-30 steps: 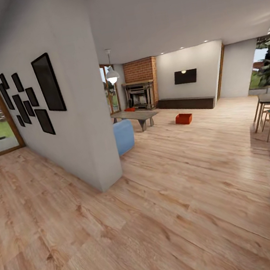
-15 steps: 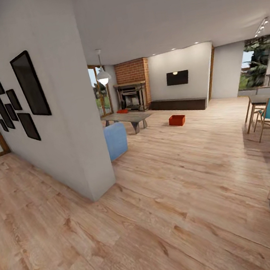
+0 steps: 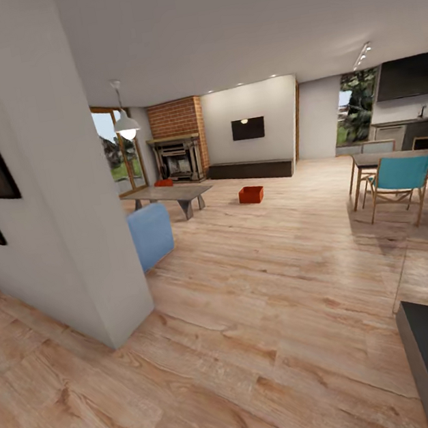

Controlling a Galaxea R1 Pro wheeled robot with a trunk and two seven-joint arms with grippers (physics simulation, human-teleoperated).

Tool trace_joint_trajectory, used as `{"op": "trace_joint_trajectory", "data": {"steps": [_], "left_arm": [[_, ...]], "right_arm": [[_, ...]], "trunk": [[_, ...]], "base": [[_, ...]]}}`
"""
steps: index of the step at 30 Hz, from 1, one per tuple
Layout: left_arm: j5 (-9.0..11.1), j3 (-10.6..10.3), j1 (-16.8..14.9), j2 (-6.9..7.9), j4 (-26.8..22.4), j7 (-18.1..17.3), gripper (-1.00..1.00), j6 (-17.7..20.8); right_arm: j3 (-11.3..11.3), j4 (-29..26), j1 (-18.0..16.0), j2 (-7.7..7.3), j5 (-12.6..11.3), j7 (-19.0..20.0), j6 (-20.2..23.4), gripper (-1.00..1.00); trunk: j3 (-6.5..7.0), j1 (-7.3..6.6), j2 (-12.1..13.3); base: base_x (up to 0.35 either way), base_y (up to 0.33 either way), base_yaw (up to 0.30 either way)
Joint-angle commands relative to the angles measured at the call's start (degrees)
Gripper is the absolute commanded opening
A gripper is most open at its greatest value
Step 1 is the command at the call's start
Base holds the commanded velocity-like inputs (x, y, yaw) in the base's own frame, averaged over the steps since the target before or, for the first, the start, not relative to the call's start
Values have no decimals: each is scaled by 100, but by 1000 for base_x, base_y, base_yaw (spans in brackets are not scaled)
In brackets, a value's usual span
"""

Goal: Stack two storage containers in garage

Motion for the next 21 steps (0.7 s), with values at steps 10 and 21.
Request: {"op": "trace_joint_trajectory", "data": {"steps": [10,21], "left_arm": [[38,2,3,0,-15,18,100,44],[39,2,2,0,-14,18,100,52]], "right_arm": [[49,18,-9,3,-55,6,-37,100],[49,18,-9,-2,-53,13,-37,100]], "trunk": [[-6,3,-3],[-6,3,-3]], "base": [[322,0,-286],[322,0,-286]]}}
